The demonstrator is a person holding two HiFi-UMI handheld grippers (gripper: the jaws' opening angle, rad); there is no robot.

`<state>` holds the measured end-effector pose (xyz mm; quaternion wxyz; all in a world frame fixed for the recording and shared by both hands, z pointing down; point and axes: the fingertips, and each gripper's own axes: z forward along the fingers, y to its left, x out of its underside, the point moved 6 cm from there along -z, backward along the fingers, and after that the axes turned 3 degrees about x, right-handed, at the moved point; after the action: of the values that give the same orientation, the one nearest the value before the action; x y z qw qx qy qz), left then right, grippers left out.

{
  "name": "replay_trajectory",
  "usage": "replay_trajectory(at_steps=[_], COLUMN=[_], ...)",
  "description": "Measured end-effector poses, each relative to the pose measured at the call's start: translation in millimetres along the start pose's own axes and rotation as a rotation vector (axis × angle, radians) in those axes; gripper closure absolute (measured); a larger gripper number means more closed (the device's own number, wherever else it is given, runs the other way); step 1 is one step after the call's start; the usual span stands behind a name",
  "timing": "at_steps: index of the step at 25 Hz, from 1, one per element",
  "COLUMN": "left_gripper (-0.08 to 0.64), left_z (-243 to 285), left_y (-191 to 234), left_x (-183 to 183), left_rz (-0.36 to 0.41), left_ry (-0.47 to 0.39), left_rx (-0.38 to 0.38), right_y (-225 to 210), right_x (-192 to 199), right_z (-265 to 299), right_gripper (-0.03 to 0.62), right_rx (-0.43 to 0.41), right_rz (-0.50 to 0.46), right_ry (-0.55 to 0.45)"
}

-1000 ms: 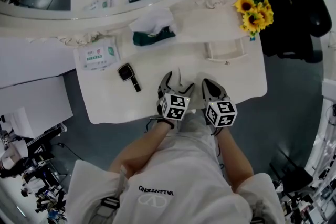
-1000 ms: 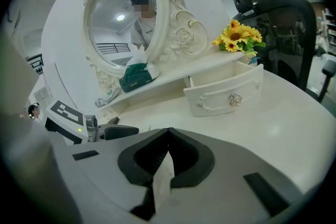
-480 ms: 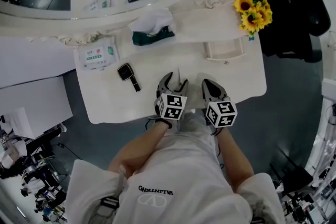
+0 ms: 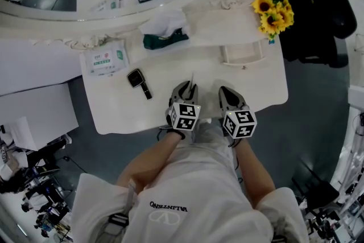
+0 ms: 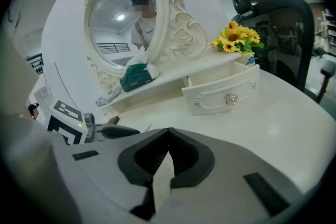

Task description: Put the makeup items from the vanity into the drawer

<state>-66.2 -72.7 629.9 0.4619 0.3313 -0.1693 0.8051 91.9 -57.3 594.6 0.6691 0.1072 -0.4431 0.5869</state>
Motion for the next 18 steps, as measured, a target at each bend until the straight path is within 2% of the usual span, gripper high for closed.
replay_trajectory(at_steps=[1,3,18], left_gripper=[0.466,0.535,0.548], left_z=[0,-1,-5], left_y=[0,3,11], left_x=[0,1,-7], left_rz=[0.003,0.006,-0.018], left_ry=[0.001,0.003,-0.011], left_rx=[0.001,-0.003,0.029], right_y=[0,0,1], right_x=[0,1,-1], right_z=[0,-1,-4], right_gripper=[0.580,0.580,0.580], right_rx=[0.001,0.003,0.016], right_rz=[0.001,0.002,0.003], right_ry=[-0.001,-0.002,-0.011])
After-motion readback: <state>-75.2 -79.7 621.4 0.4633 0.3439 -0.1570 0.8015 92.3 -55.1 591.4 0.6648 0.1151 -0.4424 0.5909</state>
